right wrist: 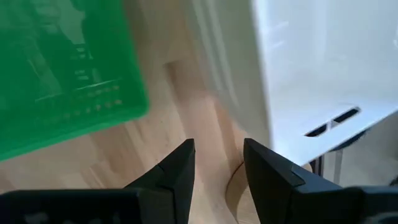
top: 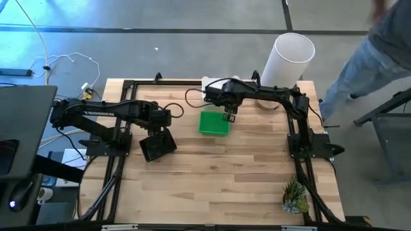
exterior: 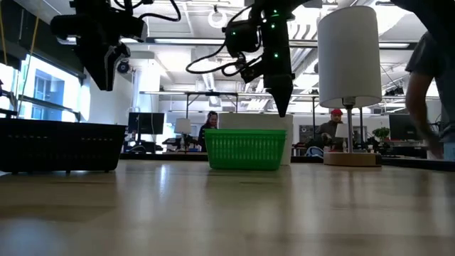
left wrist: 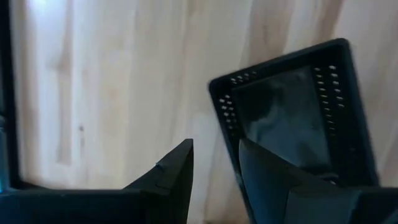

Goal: Stack baskets by color
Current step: Adjust the white bins, then move the black bins to the center of the table

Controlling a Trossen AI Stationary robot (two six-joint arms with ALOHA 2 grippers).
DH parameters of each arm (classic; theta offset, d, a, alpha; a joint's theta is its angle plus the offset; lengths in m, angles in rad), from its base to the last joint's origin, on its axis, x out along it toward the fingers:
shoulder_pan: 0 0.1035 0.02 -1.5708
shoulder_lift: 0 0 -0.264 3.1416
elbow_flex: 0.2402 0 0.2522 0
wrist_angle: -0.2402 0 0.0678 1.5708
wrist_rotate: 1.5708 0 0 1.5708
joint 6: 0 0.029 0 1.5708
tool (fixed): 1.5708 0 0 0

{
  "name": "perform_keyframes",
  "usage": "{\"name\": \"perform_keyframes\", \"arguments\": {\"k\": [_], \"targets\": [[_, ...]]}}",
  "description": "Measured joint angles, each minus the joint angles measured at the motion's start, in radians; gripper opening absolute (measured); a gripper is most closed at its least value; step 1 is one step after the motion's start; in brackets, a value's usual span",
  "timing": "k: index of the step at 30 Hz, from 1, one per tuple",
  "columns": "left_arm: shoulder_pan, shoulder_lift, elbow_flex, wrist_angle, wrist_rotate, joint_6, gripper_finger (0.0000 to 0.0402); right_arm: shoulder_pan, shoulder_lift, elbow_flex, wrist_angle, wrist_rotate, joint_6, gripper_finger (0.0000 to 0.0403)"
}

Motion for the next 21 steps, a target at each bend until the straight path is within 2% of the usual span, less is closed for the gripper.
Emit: {"name": "perform_keyframes", "arguments": {"k": [7,13,21], "targets": [[-0.039,-0.028,0.000,-0.076,0.053,-0.106,0.0117,0.053,-0.047,0.000,-0.006,0.000,0.040,0.0124],[-0.103,-0.140,-0.083,-0.076,0.079,-0.236,0.0117,0.096,-0.110,0.000,-0.005,0.025,0.091,0.0124],[-0.111,-0.233,-0.154,-0.037,0.038,-0.340,0.0117,0.111,-0.132,0.000,0.012,0.006,0.100,0.0124]]}}
